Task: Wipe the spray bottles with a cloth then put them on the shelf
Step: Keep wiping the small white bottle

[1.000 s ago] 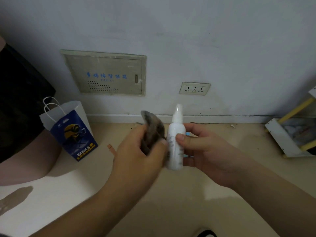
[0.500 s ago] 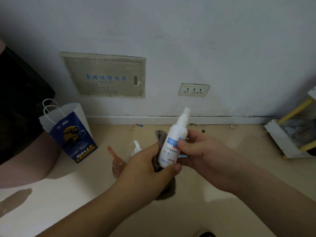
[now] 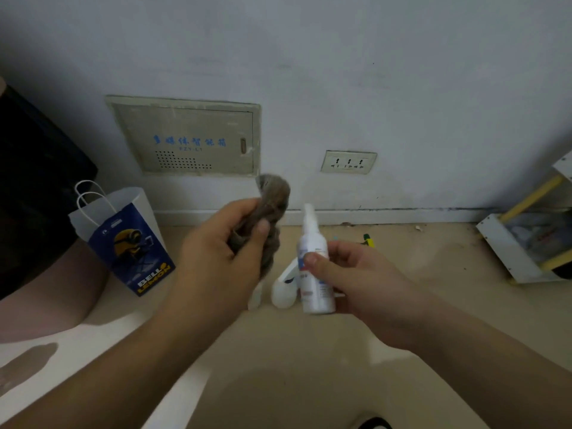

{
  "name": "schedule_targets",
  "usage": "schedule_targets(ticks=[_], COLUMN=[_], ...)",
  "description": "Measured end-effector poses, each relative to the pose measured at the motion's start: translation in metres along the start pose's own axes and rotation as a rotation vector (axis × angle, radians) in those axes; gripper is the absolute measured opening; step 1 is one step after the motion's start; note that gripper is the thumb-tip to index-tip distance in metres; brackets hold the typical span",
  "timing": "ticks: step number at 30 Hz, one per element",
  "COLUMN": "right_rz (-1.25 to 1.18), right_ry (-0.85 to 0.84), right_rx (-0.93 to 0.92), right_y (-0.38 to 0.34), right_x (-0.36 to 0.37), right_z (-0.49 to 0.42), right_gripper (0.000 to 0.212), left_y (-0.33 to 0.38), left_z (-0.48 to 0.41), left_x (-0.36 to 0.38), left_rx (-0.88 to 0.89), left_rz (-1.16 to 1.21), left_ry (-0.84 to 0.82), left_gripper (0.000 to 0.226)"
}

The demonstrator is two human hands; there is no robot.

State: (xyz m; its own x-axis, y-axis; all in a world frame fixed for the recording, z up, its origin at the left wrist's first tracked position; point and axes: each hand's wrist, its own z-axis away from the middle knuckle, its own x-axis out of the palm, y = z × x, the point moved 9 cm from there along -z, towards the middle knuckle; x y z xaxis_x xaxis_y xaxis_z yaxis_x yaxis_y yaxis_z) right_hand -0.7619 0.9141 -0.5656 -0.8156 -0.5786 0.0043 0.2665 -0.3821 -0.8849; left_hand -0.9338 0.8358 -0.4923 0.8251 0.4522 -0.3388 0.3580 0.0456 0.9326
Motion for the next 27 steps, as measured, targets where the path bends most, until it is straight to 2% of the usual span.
schedule_targets(ticks=[4, 6, 8, 11, 14, 19, 23, 25, 27], right_rz=[0.021, 0.075, 0.129, 0.184, 0.173, 0.151, 0.09, -0.003, -0.026], right_ry=[-0.107, -0.079, -0.007, 0.024, -0.049, -0.024, -0.042, 0.0, 0.063], right_rx=[-0.038, -0.075, -0.079, -0.097, -0.062, -0.057, 0.071, 0.107, 0.092], right_y=[0.002, 0.002, 0.001, 0.001, 0.005, 0.001, 0.016, 0.018, 0.013], right_x=[0.025, 0.022, 0.009, 0.0, 0.021, 0.024, 0.014, 0.004, -0.009], right_z=[0.006, 0.005, 0.004, 0.006, 0.013, 0.009, 0.01, 0.008, 0.003], right_gripper=[0.025, 0.032, 0.041, 0.035, 0.019, 0.018, 0.026, 0.021, 0.019], left_y=[0.002, -0.005, -0.003, -0.011, -0.027, -0.02, -0.035, -0.044, -0.055], left_z=[0.02, 0.03, 0.048, 0.054, 0.03, 0.049, 0.061, 0.066, 0.078], left_x=[0.05, 0.06, 0.066, 0.067, 0.047, 0.05, 0.06, 0.068, 0.084], left_rx=[0.09, 0.032, 0.017, -0.021, -0.103, -0.163, -0.208, -0.28, -0.318], left_rz=[-0.056, 0.009, -0.031, -0.098, 0.032, 0.142, 0.222, 0.255, 0.184], left_ry=[-0.209, -0.191, -0.185, -0.192, -0.067, -0.007, -0.106, -0.197, -0.325], left_gripper=[0.052, 0.054, 0.056, 0.057, 0.053, 0.051, 0.037, 0.031, 0.025])
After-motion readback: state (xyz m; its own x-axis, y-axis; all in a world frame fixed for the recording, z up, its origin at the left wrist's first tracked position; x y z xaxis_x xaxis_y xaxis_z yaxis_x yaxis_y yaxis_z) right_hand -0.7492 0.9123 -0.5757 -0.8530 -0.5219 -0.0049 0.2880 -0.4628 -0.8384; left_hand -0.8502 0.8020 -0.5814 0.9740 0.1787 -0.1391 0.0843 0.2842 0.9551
